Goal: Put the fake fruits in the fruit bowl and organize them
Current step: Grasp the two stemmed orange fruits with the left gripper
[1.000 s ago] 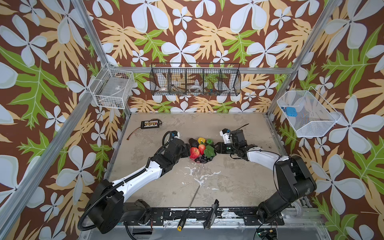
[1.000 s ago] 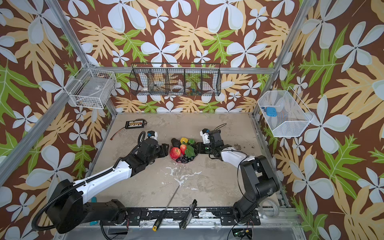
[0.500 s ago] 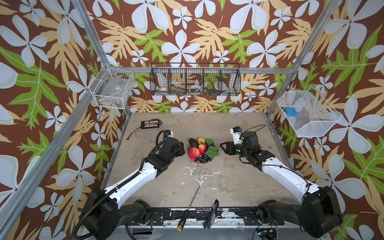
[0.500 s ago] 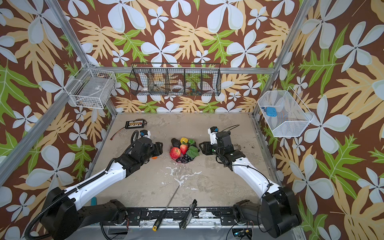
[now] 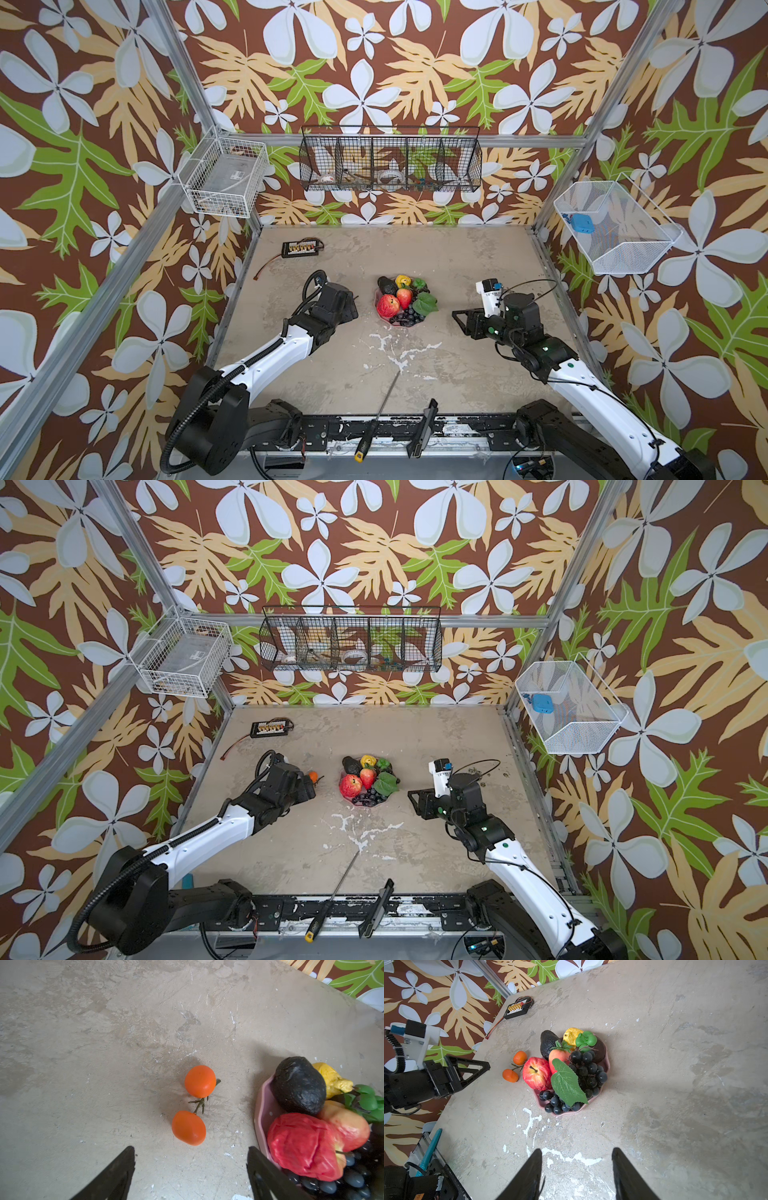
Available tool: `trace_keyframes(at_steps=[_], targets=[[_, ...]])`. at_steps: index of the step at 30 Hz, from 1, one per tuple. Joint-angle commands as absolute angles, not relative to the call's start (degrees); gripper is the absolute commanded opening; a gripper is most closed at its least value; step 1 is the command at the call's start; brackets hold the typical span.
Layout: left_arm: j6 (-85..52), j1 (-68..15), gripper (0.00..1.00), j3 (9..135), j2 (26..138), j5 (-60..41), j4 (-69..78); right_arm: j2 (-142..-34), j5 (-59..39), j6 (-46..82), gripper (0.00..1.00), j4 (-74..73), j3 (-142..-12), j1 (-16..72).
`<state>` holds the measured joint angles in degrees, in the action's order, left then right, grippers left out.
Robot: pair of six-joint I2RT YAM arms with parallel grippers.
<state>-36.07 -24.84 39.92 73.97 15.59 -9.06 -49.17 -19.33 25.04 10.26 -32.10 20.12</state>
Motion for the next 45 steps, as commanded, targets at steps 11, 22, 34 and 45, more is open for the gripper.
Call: trace_keyframes(at_steps=[11,22,34,45], targets=[[-35.4,-23.0,0.78,41.8,84.4,7.9,-3.2,-47.7,-19.9,24.9,0.54,11.5,-30.8,20.1],[-35.9,-22.3,0.61,43.1,89.2,8.7,-2.8,-48.0,-19.9,24.9,0.54,11.5,-30.8,20.1],[-35.8,-22.2,0.48,42.6,90.0,8.7,-1.2,-46.9,-20.1,25.1,0.54,12.7,-31.3,20.1],[-35.8,-22.2,0.50,43.1,91.1,8.7,-1.2,-46.1,-20.5,25.6,0.54,13.1,-31.1,20.1]])
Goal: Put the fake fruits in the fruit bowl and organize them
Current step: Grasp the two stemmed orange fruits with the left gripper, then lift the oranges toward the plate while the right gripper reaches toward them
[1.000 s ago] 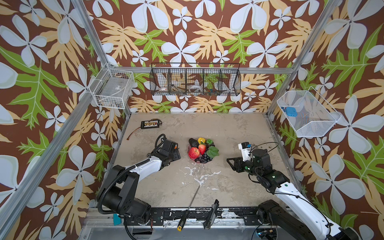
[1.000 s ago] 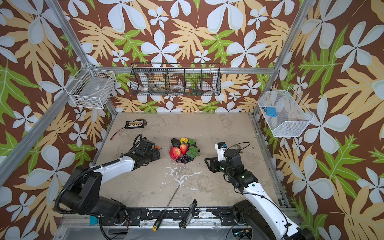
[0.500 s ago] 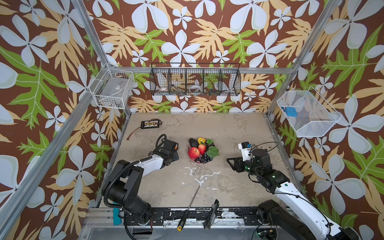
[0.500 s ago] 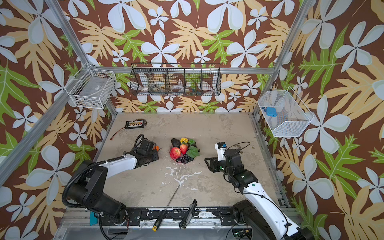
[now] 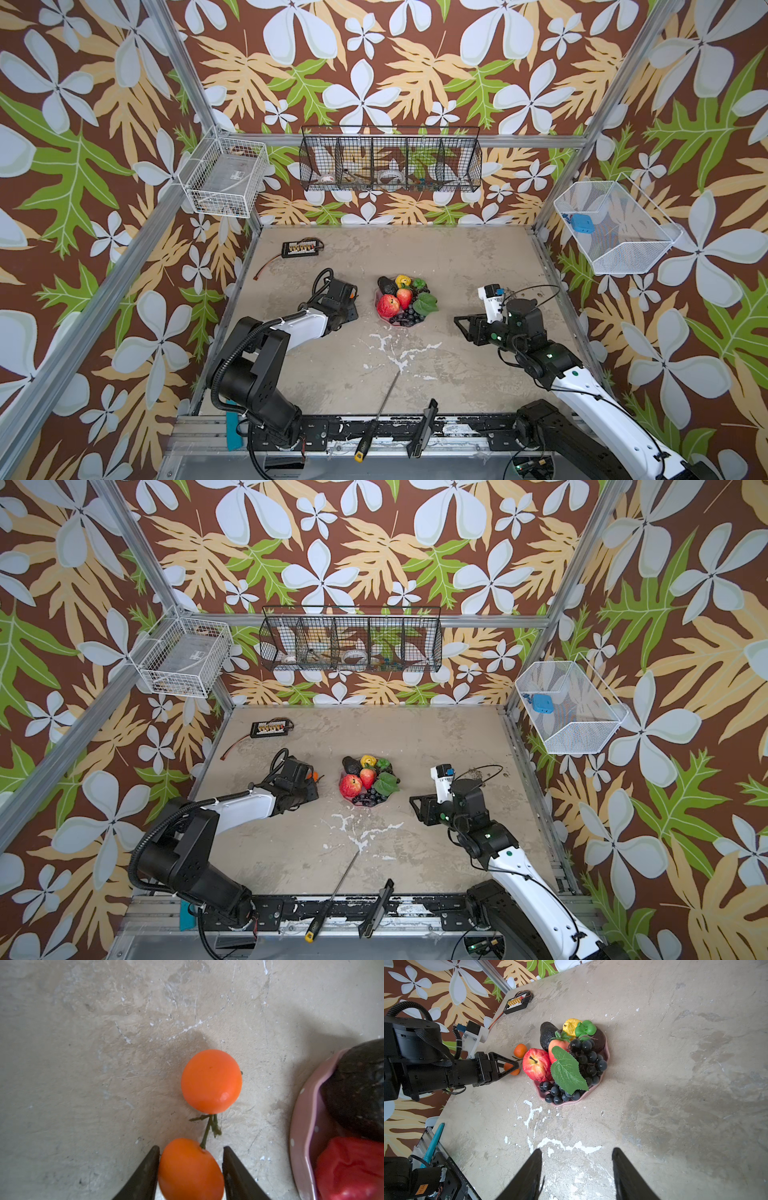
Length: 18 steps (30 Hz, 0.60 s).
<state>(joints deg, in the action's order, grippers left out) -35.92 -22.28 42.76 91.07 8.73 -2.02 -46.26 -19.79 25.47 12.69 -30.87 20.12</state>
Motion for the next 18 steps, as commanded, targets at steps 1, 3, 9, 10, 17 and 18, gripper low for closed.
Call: trace_keyframes(at_steps=[1,3,9,10,17,18], targets=[[-35.8,-22.2,0.48,43.0,90.9,8.6,-1.1,-46.1,-20.5,25.6,0.54,13.2,-31.1,20.1],[-35.8,-22.2,0.43,42.7,90.5,8.4,-0.8,-46.0,-20.5,25.7,0.54,13.2,-31.0,20.0],[-36.3,-22.2,0.43,41.2,86.4,6.9,-0.9,-45.5,-20.7,26.1,0.54,13.4,-31.6,20.1],[-36.4,-22.2,0.43,40.7,85.1,6.4,-0.6,-45.6,-20.9,26.2,0.54,13.4,-31.9,20.0],[-37.5,-23.0,0.41,36.4,74.9,-0.8,1.9,-47.1,-23.8,28.2,0.54,11.2,-33.9,20.1],[-37.5,-23.5,0.41,36.1,73.7,-1.6,1.9,-47.4,-24.4,28.6,0.54,10.7,-34.1,20.1]])
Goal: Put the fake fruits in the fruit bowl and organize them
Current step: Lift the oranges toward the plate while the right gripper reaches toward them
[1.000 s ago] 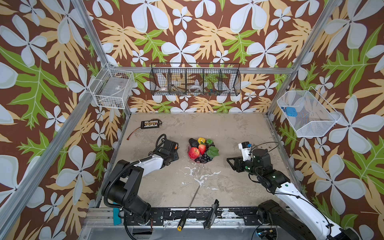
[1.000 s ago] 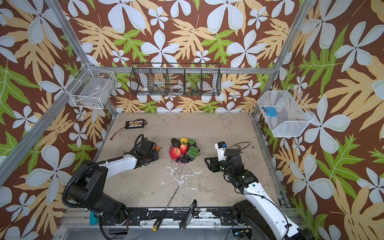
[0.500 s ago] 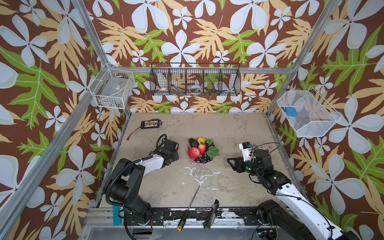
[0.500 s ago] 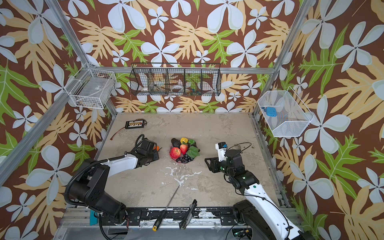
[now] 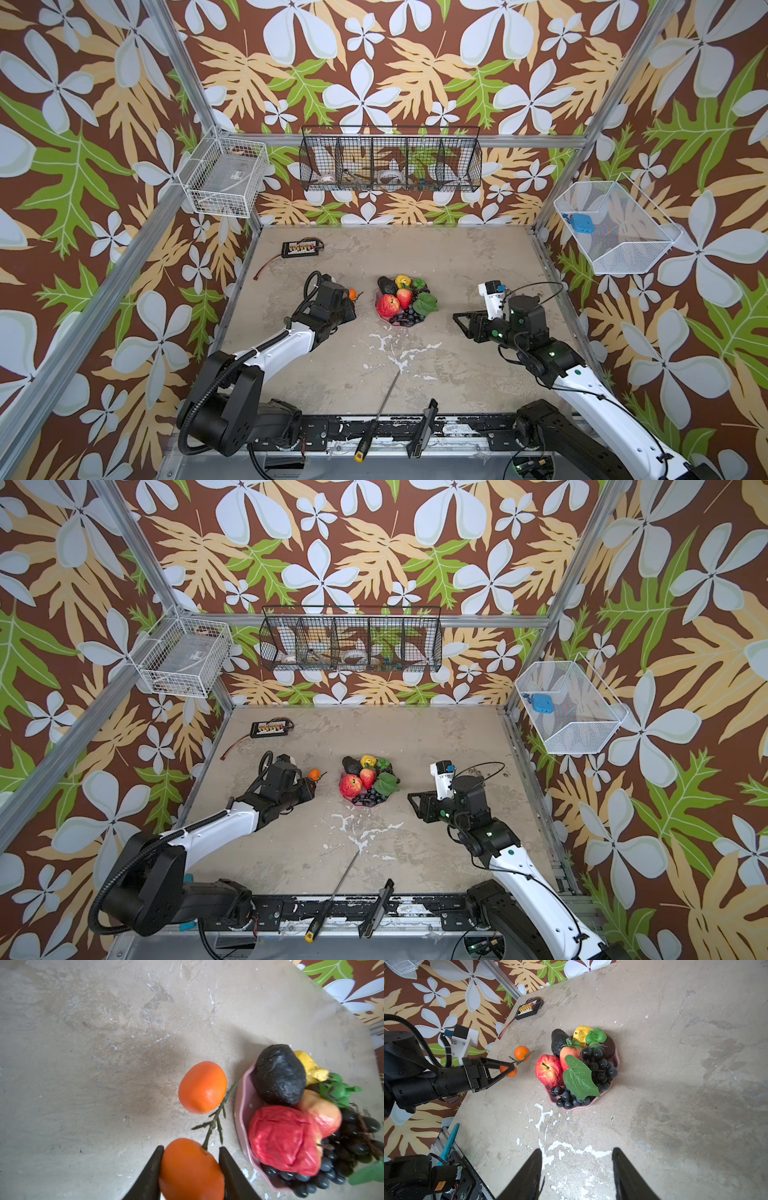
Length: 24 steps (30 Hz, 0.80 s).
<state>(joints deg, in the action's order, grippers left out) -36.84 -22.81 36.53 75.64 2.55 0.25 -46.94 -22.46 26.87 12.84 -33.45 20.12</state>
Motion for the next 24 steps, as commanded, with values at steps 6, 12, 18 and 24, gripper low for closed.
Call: trace_keyframes(at_steps=[6,12,18,24], targets=[[-39.6,-27.5,0.40,34.4,65.5,-7.9,4.0,-49.6,-28.0,31.2,0.54,7.4,-36.3,20.1],[-42.8,-33.6,0.40,34.9,62.2,-11.2,8.9,-51.6,-30.5,34.8,0.53,3.5,-38.0,21.3],[-44.6,-38.9,0.40,36.3,63.7,-11.4,13.4,-53.6,-26.4,38.7,0.51,0.3,-39.0,27.3],[-46.1,-42.6,0.40,36.8,65.6,-10.0,16.5,-53.4,-21.5,46.4,0.47,-5.9,-36.2,31.9]])
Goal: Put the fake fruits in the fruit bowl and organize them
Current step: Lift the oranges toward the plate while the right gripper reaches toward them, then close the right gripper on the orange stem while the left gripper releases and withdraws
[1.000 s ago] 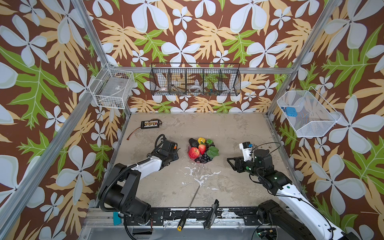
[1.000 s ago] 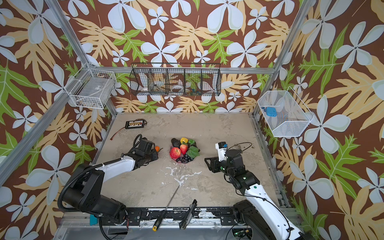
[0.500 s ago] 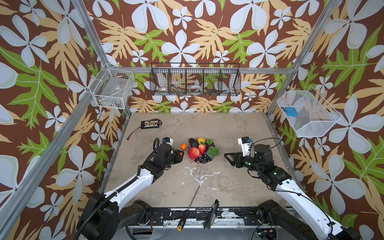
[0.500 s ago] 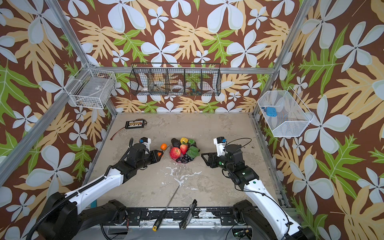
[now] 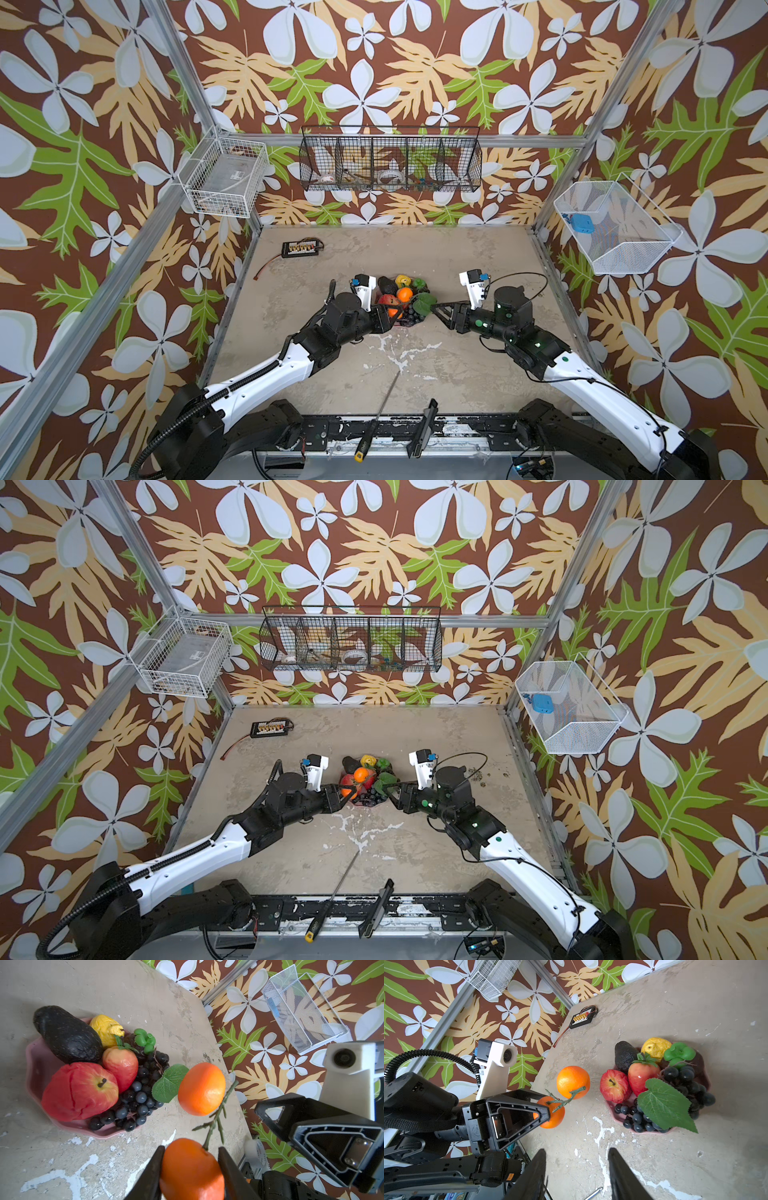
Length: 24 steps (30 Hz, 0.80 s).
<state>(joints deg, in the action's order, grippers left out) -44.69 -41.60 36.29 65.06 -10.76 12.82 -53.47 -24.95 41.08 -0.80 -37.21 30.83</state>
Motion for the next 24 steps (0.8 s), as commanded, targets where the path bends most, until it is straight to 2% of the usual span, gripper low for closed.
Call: trace_keyframes(at_steps=[1,8,24], targets=[[-46.2,-43.2,0.40,36.9,65.9,-9.9,16.8,-53.5,-20.9,47.3,0.47,-6.5,-35.9,32.3],[-46.6,-45.3,0.40,37.2,67.1,-9.2,17.9,-55.6,-18.7,49.8,0.46,-9.0,-35.4,34.6],[-46.2,-46.9,0.40,37.1,68.1,-8.6,18.3,-58.8,-17.3,50.6,0.32,-10.7,-35.6,35.9]])
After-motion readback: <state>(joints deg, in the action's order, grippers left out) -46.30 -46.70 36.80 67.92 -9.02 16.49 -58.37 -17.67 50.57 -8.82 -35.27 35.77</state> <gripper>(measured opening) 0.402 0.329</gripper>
